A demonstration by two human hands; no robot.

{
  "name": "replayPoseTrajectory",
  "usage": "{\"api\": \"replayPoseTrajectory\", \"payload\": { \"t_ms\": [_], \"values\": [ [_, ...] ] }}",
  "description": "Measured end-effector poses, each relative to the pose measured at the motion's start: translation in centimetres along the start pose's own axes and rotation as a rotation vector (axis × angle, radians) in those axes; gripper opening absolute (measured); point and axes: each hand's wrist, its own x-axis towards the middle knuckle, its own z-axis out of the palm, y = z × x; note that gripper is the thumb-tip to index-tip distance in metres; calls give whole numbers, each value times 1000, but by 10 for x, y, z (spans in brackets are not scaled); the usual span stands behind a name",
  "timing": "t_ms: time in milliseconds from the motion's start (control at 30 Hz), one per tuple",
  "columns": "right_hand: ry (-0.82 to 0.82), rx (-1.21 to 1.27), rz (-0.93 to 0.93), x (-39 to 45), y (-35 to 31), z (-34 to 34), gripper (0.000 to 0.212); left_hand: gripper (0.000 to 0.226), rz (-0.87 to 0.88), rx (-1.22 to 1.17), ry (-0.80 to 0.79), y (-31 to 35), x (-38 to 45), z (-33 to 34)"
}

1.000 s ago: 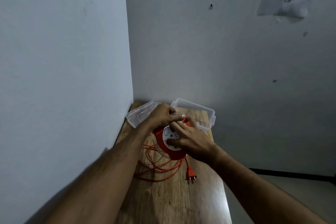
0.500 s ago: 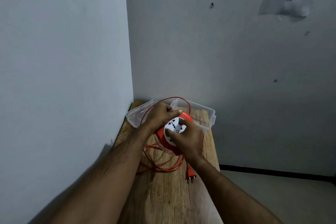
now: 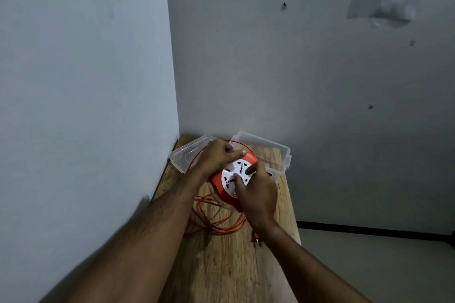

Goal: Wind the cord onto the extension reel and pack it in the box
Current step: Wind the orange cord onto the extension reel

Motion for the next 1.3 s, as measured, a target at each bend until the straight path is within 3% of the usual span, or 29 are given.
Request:
{"api": "replayPoseTrajectory", "payload": {
  "t_ms": [67, 133, 267, 400, 567, 733, 967, 1100, 1200, 1300],
  "values": [
    [-75, -201, -542, 0, 6, -13, 23, 61, 1, 4, -25, 0, -1, -2],
    [-261, -385, -909, 8, 19, -19, 32, 52, 0, 36, -48, 3, -1, -4],
    [-462, -594, -1072, 25, 22, -33, 59, 46, 4, 44, -76, 8, -1, -7],
    [-560, -706, -1224, 36, 17, -41, 47, 43, 27, 73, -151, 11, -3, -10],
    [-575, -717, -1347, 40, 12, -43, 52, 40, 57, 92, -194, 21, -7, -19],
    [-578, -807, -1363, 46, 6, -33, 51, 38, 59, 113, -197, 27, -7, -22],
    [-386, -748, -1373, 47, 10, -24, 43, 36, 125, 254, -190, 43, 3, -30],
    [-300, -619, -1151, 47, 7, -23, 68, 53, 127, 295, -90, 45, 9, -28],
    [-218, -378, -913, 43, 4, -21, 59, 50, 115, 244, -41, 50, 9, -30],
    [-135, -157, -484, 33, -3, -15, 50, 53, 120, 207, 24, 52, 10, -31]
  ]
}}
